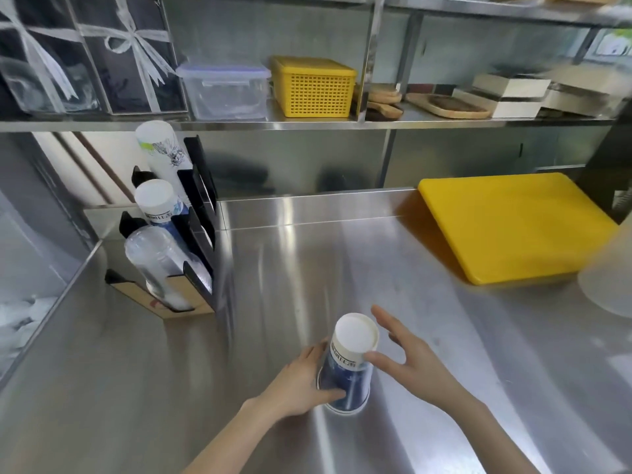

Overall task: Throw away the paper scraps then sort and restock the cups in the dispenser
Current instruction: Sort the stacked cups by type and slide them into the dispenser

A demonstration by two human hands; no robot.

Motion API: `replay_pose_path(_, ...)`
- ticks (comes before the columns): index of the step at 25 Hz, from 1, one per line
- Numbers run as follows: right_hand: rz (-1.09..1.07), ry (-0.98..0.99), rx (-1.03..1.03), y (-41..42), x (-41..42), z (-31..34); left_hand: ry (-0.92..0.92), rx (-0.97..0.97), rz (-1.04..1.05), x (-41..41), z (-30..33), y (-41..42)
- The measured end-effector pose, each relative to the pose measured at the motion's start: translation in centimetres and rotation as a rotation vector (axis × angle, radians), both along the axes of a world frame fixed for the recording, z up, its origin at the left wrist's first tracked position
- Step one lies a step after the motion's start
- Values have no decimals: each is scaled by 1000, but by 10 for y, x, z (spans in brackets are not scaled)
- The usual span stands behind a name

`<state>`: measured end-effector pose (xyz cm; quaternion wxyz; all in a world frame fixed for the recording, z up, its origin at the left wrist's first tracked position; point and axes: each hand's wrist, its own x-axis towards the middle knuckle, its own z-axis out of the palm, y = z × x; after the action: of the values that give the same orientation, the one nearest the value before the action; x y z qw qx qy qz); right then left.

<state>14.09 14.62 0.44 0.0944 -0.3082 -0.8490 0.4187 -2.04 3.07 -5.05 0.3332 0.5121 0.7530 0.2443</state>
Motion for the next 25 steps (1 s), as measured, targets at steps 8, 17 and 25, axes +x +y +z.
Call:
replay_pose_path(8, -35, 66, -106, -9, -5, -13, -267, 25, 116, 3, -16, 4)
replay_pose_path(17, 22, 156, -55, -10, -46, 24, -311, 178, 261, -27, 22, -9)
replay_pose_path(25, 193, 348, 73, -11, -123, 108, -167, 379, 335, -95, 113, -24)
